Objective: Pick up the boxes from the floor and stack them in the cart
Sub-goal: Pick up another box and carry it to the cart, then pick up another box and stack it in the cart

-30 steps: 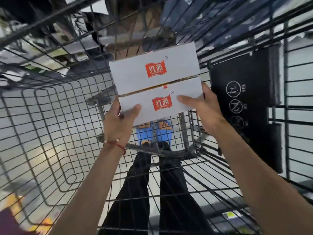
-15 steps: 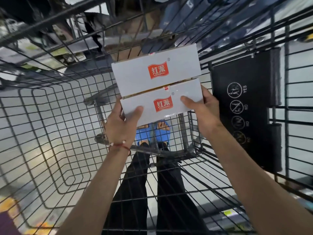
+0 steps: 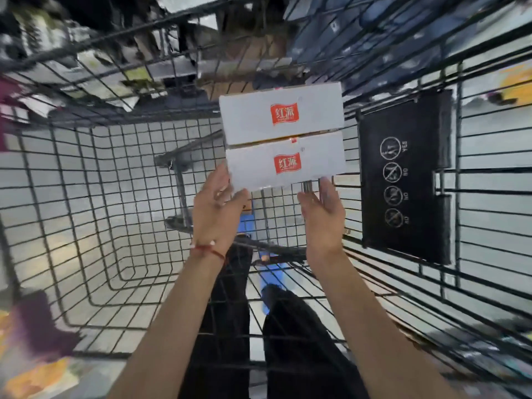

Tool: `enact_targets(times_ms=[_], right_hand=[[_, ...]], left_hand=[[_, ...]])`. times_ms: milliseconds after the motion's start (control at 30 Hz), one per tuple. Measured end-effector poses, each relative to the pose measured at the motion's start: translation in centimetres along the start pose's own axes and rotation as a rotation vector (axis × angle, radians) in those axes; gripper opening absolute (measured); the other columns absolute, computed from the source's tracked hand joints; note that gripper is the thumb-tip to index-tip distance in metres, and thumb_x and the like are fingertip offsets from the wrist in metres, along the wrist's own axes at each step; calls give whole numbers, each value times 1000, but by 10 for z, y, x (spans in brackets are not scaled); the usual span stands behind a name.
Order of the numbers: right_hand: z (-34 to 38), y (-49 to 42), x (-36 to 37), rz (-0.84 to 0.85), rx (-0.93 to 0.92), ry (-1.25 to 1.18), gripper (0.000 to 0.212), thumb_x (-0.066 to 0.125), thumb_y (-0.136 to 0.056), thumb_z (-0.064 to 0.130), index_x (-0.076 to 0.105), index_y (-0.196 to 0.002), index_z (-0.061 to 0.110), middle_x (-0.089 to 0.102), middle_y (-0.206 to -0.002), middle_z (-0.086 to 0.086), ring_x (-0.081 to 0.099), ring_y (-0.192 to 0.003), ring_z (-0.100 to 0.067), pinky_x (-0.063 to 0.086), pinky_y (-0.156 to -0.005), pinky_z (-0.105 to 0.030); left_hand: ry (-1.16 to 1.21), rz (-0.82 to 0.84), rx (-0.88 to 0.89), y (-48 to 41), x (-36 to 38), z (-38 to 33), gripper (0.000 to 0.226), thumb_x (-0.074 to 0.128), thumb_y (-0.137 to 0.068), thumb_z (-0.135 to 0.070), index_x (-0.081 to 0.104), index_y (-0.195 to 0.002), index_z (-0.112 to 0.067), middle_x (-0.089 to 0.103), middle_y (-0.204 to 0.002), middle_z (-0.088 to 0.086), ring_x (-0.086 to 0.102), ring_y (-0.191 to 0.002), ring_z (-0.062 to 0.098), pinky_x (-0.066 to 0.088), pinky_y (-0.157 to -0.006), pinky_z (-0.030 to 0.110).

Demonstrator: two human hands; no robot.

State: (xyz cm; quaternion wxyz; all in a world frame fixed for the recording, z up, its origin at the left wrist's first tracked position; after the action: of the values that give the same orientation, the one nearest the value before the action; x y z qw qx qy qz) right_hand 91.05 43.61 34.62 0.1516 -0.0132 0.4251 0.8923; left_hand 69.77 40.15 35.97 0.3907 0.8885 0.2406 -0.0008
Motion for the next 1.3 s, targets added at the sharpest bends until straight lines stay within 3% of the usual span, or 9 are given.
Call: enact_targets(times_ms=[100,200,300,433,533,633,800,967,1300], right_hand=[[-4,23,-11,21,-23,43,30,68,-95,-2,70,-121,12,70,-124,1,65,-118,-18,48,-113,-45],[1,47,-19,78,-99,51,22,65,-95,-6,70,-114,5,70,-109,8,66,-108,-13,51,-110,-48],[8,73,-26,119,-132,60,21,65,-95,-6,72,-101,13,72,-104,10,67,-106,-14,52,-108,-50],[22,126,-40,227,-195,35,24,65,-98,2,74,-96,23,73,-115,2,67,-116,-19,52,-109,-45],[30,175,-48,326,-233,60,19,68,-97,6,74,-100,24,72,-118,2,66,-119,-19,52,-109,-43],[35,227,-47,437,-259,105,15,69,-98,9,73,-101,24,72,-104,7,67,-103,-8,51,-109,-44],[18,306,-24,654,-308,236,18,67,-98,7,72,-105,23,72,-104,5,65,-97,-1,51,-107,-42],[-18,376,20,859,-375,393,25,64,-98,4,70,-112,23,74,-110,2,68,-102,-2,54,-101,-33],[-149,517,130,1112,-314,645,26,64,-98,4,70,-107,28,74,-111,0,67,-104,-11,51,-88,-27]], left_hand=[[52,-65,18,30,-16,2,37,68,-91,-5,64,-123,-23,66,-120,-8,65,-99,-6,53,-75,10],[72,-120,28,58,-32,9,27,68,-91,-4,70,-107,-26,69,-106,-19,66,-106,7,55,-97,40],[152,-178,70,94,-48,10,25,69,-89,0,74,-102,-20,74,-96,-17,67,-109,18,52,-101,50],[213,-174,145,159,-62,2,29,67,-89,1,72,-91,-28,73,-110,3,66,-109,22,54,-98,41],[252,-188,164,208,-83,1,25,68,-90,-1,73,-99,-24,73,-106,2,67,-107,23,54,-96,33],[299,-239,163,258,-109,1,23,65,-91,1,70,-107,-15,71,-103,-1,66,-101,14,53,-84,20],[373,-324,133,328,-161,18,19,67,-90,-10,70,-102,-24,72,-108,4,66,-98,18,48,-88,34],[485,-440,94,377,-219,56,18,61,-95,-9,69,-106,-20,71,-115,9,67,-102,23,49,-89,33],[668,-691,11,445,-384,170,22,54,-99,-8,68,-110,-22,74,-110,-1,71,-93,10,50,-95,38]])
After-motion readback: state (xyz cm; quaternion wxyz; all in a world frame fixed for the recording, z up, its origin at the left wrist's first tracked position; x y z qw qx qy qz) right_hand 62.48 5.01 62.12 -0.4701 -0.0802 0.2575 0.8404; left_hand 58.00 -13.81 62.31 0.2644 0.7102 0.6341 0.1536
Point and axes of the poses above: each hand's wrist, its own y-axis away from the middle knuckle, its own x-axis out of the palm, z = x × y, the point moved 8 cm from there along -y, towards the middle knuckle
